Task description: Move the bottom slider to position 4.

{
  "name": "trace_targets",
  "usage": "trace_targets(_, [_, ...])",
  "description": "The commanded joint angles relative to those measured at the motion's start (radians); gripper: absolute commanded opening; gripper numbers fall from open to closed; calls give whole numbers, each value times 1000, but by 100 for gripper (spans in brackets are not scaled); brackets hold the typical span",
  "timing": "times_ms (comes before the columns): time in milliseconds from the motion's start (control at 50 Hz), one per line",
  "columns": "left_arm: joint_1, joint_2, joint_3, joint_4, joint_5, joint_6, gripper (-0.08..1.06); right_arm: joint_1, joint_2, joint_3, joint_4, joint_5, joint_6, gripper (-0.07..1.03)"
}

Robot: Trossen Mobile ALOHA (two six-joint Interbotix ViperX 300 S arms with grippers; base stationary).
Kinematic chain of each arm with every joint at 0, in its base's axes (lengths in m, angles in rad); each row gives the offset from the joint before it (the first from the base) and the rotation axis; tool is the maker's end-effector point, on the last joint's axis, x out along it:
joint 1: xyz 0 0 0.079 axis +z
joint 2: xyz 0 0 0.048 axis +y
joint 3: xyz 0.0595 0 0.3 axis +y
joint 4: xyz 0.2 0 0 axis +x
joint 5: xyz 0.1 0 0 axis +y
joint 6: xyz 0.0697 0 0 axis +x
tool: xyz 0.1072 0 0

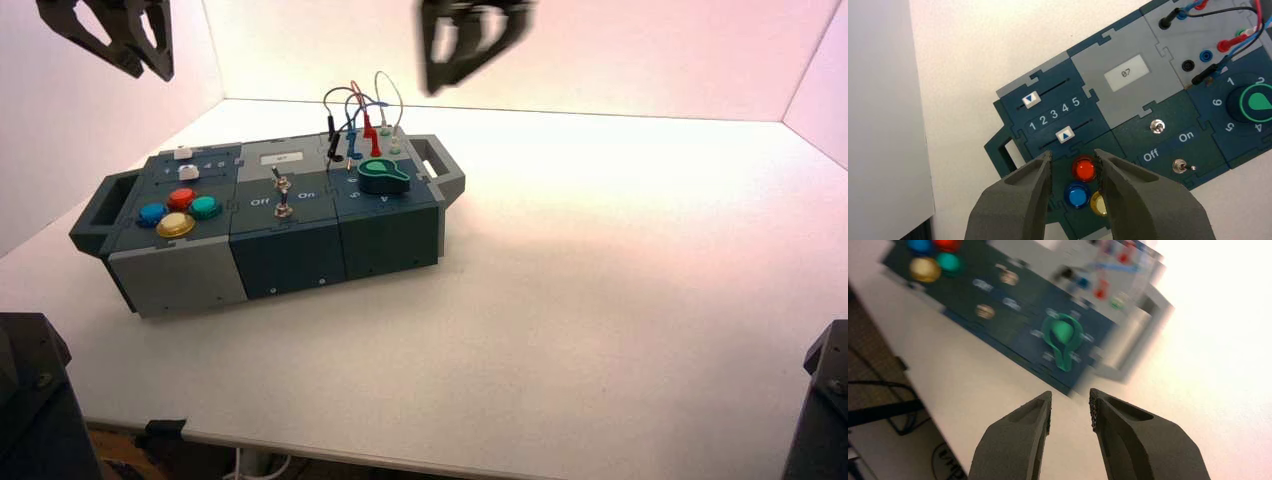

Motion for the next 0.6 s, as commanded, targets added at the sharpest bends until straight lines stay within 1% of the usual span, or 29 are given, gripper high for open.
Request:
trace_targets(20, [21, 18, -14, 5, -5, -3, 45, 26, 38, -81, 9, 3, 3, 42])
trace_targets(140, [40, 60, -17, 9, 2, -3, 39, 26, 71, -107, 11, 11, 3, 42])
trace_targets(260, [41, 117, -31, 15, 34, -3, 25, 26, 75, -109, 6, 9, 2, 41])
trace_targets(320, [44, 135, -32, 26, 43, -3, 19, 23, 72, -106, 3, 9, 3, 40])
trace_targets(380, [49, 153, -34, 35, 51, -5, 9, 20, 64, -101, 2, 11, 3, 39])
trace_targets(420, [52, 170, -32, 40, 57, -5, -1, 15, 52, -94, 0, 11, 3, 39])
trace_targets(440, [55, 173, -32, 41, 58, -5, -3, 15, 52, -94, 0, 11, 3, 39])
trace_targets(500, [57, 199, -38, 52, 61, -5, -3, 8, 21, -78, -6, 9, 3, 38])
trace_targets(600, [57, 222, -48, 54, 57, -5, -3, 6, -14, -60, -11, 9, 3, 38])
